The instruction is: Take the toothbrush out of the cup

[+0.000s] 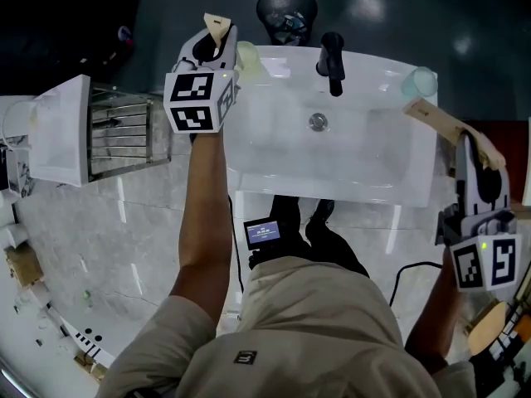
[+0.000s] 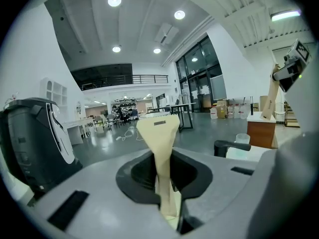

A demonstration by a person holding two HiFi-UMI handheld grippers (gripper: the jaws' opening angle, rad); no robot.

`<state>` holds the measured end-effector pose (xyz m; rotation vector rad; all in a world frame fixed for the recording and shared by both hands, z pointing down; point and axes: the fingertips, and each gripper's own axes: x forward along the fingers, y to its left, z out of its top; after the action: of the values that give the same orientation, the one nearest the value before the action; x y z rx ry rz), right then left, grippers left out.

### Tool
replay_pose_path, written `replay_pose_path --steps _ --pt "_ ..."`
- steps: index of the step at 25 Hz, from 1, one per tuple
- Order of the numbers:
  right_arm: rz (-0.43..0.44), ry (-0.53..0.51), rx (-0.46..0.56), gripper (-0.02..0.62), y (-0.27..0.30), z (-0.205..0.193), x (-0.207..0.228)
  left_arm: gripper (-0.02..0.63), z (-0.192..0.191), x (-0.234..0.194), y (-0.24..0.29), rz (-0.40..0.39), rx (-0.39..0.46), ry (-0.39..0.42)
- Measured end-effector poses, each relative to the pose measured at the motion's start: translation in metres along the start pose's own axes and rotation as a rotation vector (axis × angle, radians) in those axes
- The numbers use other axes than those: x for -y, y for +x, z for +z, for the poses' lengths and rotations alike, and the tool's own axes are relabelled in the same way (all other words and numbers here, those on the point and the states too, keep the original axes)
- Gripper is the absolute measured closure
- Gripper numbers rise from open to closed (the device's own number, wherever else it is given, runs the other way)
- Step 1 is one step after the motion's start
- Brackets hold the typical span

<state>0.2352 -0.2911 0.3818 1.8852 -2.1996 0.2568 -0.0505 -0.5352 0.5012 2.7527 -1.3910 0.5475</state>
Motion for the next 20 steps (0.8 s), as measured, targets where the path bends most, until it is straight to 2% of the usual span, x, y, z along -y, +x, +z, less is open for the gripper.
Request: replay_pose_path --steps 11,20 --pt "0.025 -0.026 0.135 0.538 -0.053 0.044 -0.014 0.565 0.062 0.001 -0.096 0.057 0.082 0.054" --pt "0.046 -0.042 0.250 0.538 -0.116 0.086 -0.020 0.565 0.141 0.049 -0.207 0.047 0.201 0.138"
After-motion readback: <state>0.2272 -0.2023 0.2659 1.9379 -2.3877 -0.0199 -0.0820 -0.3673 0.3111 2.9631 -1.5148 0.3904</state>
